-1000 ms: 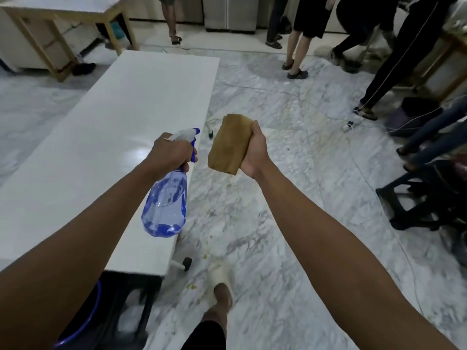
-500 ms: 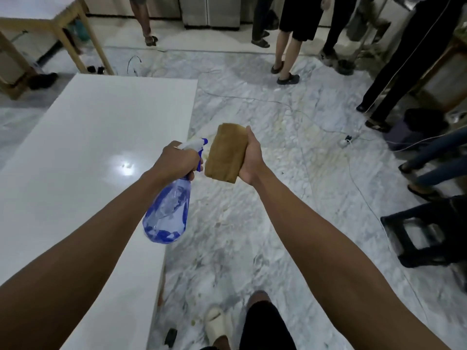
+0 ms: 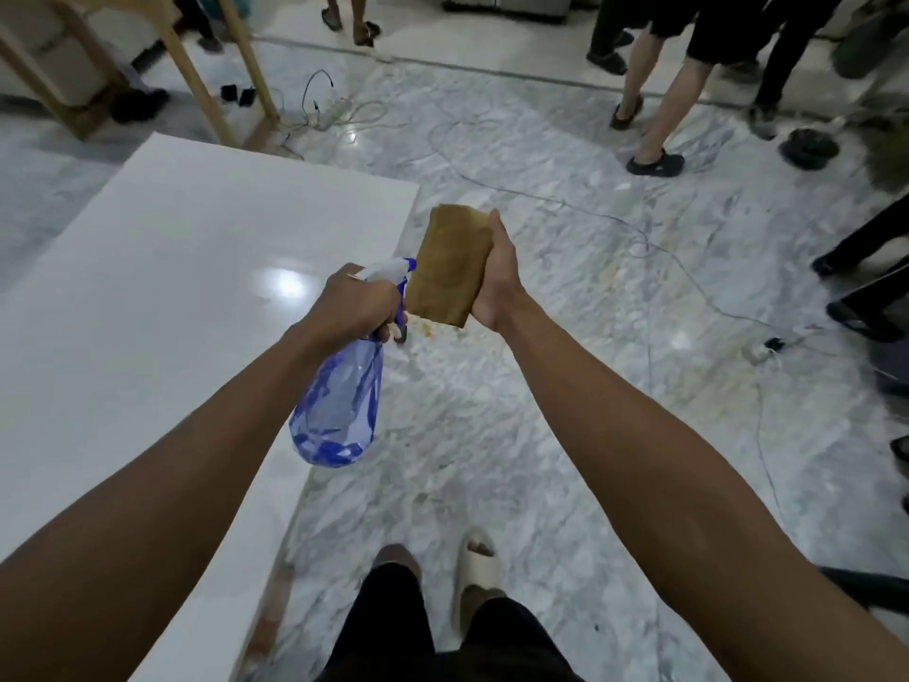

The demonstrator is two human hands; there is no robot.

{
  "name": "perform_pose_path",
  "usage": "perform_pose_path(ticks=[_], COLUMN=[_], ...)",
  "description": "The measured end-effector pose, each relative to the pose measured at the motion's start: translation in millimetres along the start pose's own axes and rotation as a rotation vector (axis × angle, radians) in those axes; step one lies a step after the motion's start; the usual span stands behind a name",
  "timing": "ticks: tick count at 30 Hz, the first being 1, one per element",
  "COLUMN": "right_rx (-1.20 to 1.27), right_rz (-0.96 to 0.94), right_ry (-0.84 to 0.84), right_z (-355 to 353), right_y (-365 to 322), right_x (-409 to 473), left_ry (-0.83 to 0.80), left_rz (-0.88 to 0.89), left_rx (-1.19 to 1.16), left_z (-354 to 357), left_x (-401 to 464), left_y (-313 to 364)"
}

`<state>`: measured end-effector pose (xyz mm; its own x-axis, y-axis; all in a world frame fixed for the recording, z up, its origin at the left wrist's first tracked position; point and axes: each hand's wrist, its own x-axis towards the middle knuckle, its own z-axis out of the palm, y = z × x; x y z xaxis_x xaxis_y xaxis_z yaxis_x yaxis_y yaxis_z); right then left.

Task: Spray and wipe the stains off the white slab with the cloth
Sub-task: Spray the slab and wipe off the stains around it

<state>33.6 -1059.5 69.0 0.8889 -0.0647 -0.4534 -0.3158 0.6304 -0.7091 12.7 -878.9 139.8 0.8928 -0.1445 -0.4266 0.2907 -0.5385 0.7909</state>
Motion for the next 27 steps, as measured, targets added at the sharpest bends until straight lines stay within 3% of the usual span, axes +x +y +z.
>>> perform_pose_path(ticks=[14, 20, 24, 27], right_rx=[0.028, -0.219, -0.446, -0.543], right_rz=[0.136, 0.236, 0.335, 0.262], right_ry=[0.055, 0.167, 0.137, 0.173], right_z=[-10, -49, -76, -65], right_y=[-39, -30, 2, -6], right_x=[174, 242, 292, 318], left_ry=[-0.003, 0.067, 0.103, 0.154], left_rz=[-0.114, -0.175, -0.186, -0.198], left_rx=[-0.005, -0.020, -0.047, -0.056], left_z=[9, 23, 33, 30], left_x=[165, 239, 286, 314], left_y=[53, 63, 59, 57])
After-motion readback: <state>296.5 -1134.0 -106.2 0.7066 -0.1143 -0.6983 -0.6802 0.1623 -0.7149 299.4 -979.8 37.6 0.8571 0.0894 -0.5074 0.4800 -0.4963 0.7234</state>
